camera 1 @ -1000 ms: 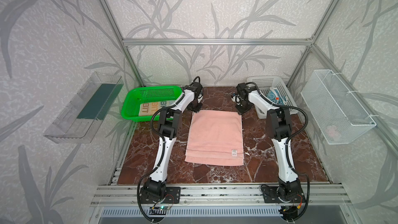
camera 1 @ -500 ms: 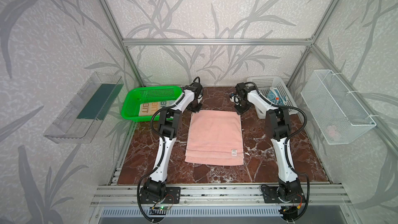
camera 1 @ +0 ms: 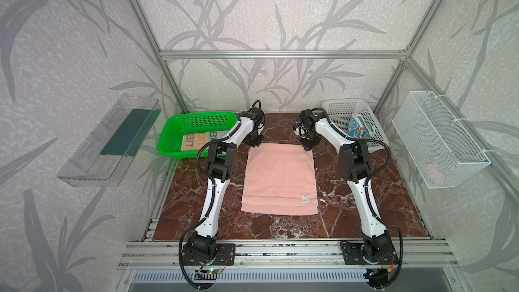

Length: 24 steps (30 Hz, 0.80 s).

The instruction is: Fold and stack the towels

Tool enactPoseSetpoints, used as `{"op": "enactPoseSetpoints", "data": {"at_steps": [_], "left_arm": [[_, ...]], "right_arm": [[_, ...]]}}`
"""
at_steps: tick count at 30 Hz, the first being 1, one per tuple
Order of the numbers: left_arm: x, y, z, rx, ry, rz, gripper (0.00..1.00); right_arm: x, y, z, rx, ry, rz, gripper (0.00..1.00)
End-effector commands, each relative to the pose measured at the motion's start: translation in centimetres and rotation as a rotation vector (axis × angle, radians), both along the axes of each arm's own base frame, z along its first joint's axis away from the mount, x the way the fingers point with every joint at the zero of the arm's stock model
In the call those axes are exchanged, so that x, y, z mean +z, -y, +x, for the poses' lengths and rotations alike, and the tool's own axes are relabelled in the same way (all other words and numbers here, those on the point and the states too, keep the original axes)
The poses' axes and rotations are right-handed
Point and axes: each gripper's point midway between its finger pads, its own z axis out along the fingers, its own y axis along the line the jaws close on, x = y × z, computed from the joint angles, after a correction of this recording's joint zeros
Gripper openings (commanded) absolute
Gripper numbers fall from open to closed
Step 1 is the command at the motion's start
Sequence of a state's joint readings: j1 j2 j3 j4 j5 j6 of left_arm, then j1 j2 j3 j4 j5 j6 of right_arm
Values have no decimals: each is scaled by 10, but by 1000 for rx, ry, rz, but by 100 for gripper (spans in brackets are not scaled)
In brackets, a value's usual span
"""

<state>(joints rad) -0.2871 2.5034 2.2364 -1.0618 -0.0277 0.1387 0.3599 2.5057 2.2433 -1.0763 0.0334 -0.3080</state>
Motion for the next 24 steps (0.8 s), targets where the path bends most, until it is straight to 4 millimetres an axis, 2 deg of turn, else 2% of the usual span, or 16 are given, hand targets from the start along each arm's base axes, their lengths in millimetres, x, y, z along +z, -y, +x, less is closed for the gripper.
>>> {"op": "enactPoseSetpoints", "data": {"at_steps": [1,6,8,13,15,19,24], "left_arm": [[-14,-11,-15,-3,-67,41,13],[-16,-12,-15,2,-73,38,9],[-18,-13,-16,1,-78,38,1],[-21,-14,-17,-2,-88,43,0],[-21,-14,-18,-3,-93,41,0],[-16,-12,-15,-2,-74,28,0],[10,-12,4,10,40,23,0]], "right_arm": [[-18,12,-8,-3,-65,-38,32],[-23,13,-9,-4,-83,-17,25],[-24,14,-8,0,-86,-8,19],[-23,16,-5,2,-88,22,8],[-22,13,-4,11,-87,45,0],[-15,8,1,29,-59,76,0],[4,5,20,31,60,111,0]]}}
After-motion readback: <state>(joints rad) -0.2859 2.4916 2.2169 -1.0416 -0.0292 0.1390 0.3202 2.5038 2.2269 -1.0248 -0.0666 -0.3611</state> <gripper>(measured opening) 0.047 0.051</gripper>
